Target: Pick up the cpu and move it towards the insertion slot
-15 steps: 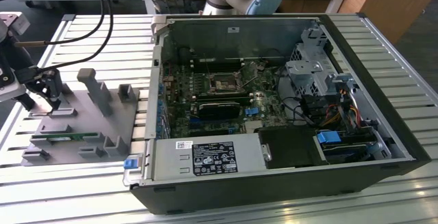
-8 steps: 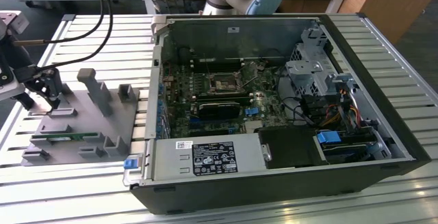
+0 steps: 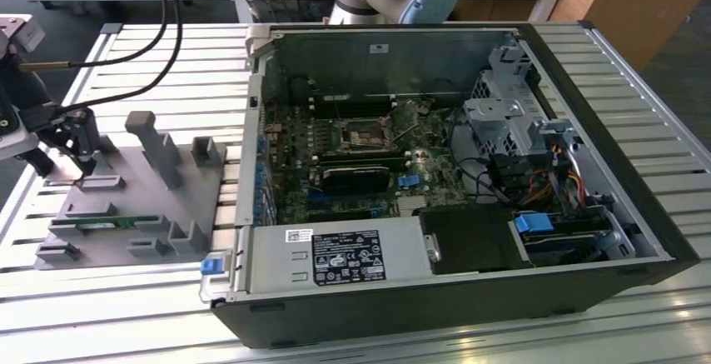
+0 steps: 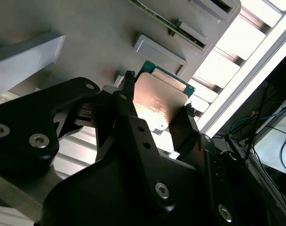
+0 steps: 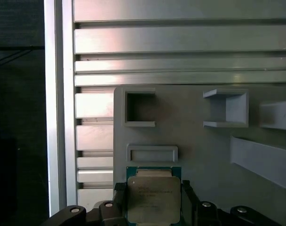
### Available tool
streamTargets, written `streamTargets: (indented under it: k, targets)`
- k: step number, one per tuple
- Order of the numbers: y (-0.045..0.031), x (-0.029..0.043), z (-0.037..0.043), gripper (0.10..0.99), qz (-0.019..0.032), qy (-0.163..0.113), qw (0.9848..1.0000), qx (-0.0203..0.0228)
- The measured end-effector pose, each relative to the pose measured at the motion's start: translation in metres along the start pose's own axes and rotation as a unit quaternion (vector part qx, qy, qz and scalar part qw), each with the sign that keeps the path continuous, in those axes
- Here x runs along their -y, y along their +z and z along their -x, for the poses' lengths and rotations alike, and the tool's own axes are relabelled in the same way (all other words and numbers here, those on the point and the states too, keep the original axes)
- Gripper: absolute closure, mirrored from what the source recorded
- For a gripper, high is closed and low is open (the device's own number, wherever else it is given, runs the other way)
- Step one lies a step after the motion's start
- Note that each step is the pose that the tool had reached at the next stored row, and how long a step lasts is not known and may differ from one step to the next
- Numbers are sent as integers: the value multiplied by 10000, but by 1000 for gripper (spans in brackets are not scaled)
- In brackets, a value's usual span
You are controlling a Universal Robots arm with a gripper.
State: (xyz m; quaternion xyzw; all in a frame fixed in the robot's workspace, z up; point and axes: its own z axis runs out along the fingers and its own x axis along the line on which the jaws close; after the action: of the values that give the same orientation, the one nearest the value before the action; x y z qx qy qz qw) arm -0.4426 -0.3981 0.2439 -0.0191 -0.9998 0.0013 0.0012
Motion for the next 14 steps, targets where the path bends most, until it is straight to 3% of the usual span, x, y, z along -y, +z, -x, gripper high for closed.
streamTargets:
  k: [14]
  targets:
    - [-81, 0, 0, 545, 0, 0, 10000, 1]
